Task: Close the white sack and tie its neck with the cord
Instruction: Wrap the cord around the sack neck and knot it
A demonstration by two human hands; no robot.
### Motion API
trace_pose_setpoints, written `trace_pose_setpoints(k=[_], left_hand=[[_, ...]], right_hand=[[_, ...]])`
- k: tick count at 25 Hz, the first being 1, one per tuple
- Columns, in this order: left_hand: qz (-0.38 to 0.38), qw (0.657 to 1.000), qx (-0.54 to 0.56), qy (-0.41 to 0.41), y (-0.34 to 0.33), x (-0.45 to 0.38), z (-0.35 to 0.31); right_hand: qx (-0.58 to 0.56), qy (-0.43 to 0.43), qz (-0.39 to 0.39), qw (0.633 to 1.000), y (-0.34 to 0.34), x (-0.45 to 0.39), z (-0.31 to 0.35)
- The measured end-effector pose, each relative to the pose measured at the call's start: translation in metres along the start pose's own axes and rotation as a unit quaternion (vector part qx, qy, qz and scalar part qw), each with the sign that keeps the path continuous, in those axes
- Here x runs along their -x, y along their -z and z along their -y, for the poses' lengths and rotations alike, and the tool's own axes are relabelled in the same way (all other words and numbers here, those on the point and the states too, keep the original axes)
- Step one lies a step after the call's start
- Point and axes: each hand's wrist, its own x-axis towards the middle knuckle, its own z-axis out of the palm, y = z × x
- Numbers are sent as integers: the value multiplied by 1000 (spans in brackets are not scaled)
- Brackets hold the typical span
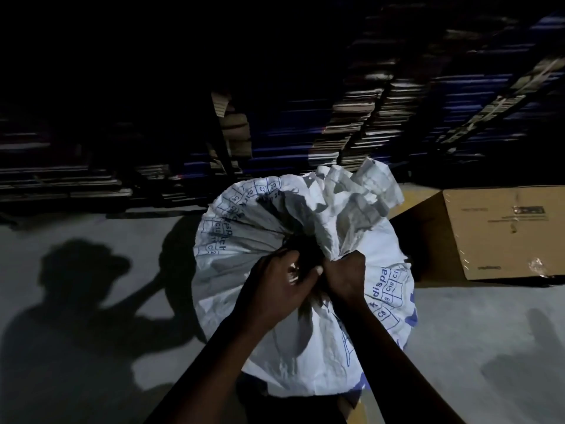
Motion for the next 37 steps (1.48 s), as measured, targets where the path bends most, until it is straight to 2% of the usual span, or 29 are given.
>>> trace_pose_setpoints(k=[3, 7, 10, 11, 13, 17, 23, 28, 33, 37], left_hand=[[68, 997, -42, -11, -10, 6, 6], [45, 992, -121, -13, -24, 0, -16], [33, 985, -169, -21, -26, 0, -22], [32, 985, -169, -22, -26, 2, -24], [37, 989, -145, -5, -24, 9, -33], [0, 994, -102, 45, -25, 20, -61], [-53, 993, -62, 91, -7, 39, -101], [-67, 989, -63, 119, 38, 69, -140], [-64, 987, -28, 144, 82, 107, -146], [-93, 986, -19, 134, 113, 135, -131]], right_hand=[[-90, -41, 36, 994, 14, 9, 14], [-172, -119, 61, 976, 27, 13, 15], [-189, -139, 81, 969, 37, 17, 16], [-204, -140, 100, 964, 40, 19, 18], [-212, -153, 92, 961, 50, 25, 28], [-166, -188, 109, 962, 70, 26, 51], [-123, -151, 133, 972, 84, 34, 74], [-137, -124, 155, 970, 94, 84, 111], [-139, -137, 156, 968, 80, 134, 129], [-117, -124, 155, 973, 62, 166, 140]])
